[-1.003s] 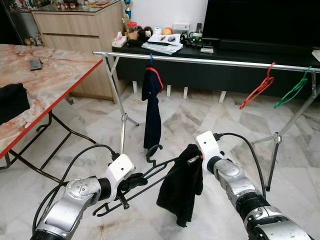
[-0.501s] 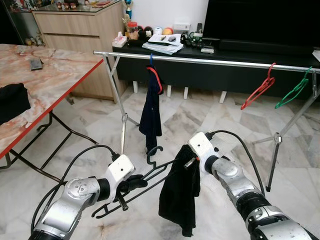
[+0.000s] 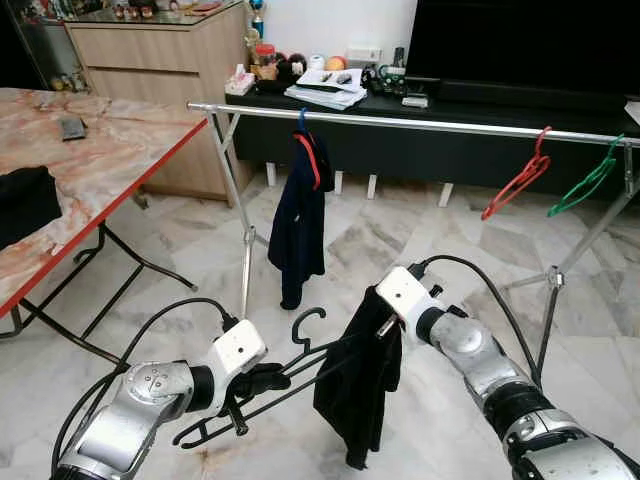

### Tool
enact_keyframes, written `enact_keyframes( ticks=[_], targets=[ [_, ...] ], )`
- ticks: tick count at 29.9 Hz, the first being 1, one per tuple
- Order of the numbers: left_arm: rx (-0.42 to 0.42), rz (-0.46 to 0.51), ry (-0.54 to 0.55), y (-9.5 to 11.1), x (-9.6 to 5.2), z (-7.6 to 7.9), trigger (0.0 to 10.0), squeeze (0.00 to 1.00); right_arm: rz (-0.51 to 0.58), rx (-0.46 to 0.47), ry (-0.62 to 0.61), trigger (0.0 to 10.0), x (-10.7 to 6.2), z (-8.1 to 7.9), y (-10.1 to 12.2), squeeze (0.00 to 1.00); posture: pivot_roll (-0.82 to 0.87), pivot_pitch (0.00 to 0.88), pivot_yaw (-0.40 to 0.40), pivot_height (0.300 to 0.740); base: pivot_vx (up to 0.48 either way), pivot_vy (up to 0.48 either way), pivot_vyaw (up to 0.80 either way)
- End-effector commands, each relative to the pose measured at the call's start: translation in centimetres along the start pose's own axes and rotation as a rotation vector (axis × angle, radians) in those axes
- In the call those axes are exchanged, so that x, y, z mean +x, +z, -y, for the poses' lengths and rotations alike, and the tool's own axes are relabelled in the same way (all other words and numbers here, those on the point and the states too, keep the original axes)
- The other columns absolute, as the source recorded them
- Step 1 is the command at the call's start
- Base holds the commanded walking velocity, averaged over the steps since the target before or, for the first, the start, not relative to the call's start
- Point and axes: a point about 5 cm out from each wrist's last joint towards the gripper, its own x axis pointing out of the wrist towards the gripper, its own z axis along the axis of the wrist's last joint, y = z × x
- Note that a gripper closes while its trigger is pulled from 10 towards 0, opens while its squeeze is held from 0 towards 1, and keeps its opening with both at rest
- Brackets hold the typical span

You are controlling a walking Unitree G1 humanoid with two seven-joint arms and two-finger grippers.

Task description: Hang hanger

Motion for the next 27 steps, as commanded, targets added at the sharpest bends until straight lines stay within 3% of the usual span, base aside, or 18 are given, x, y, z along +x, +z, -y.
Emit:
enact_keyframes(
  ticks=[1, 4, 14, 17, 22, 25, 27],
  targets=[
    [0.015, 0.029, 0.003, 0.6, 0.2, 0.0, 10.0, 0.0, 0.103, 0.015, 0.05, 10.0, 0.3, -0.1, 1.8, 0.0, 0.09, 0.016, -0.015, 0.74, 0.0, 0.0, 0.0],
    [-0.002, 0.071, 0.009, 1.1, 0.3, -0.2, 10.0, 0.0, 0.213, 0.066, 0.143, 10.0, 0.3, -0.7, 2.9, 0.0, 0.09, 0.016, -0.014, 0.74, 0.0, 0.0, 0.0],
    [-0.005, 0.104, 0.016, 1.7, 0.6, -0.3, 10.0, 0.0, 0.342, 0.053, 0.35, 10.0, -0.7, -1.6, 4.0, 0.0, 0.09, 0.017, -0.014, 0.74, 0.0, 0.0, 0.0],
    [-0.014, 0.113, 0.018, 1.7, 0.8, -0.3, 10.0, 0.0, 0.476, 0.087, 0.495, 10.0, -1.8, -2.2, 5.4, 0.0, 0.08, 0.02, -0.012, 0.74, 0.0, 0.0, 0.0],
    [-0.003, 0.125, 0.068, 1.8, 1.0, -0.7, 10.0, 0.0, 0.533, 0.09, 0.616, 10.0, -2.9, -2.9, 6.1, 0.0, 0.08, 0.024, -0.01, 0.74, 0.0, 0.0, 0.0],
    [-0.002, 0.131, 0.078, 1.8, 1.0, -0.9, 10.0, 0.0, 0.526, 0.083, 0.626, 10.0, -3.1, -2.9, 5.9, 0.0, 0.08, 0.025, -0.01, 0.74, 0.0, 0.0, 0.0],
    [-0.004, 0.142, 0.088, 2.0, 1.0, -1.0, 10.0, 0.0, 0.469, 0.062, 0.536, 10.0, -2.7, -2.1, 5.1, 0.0, 0.08, 0.025, -0.011, 0.74, 0.0, 0.0, 0.0]
  ],
)
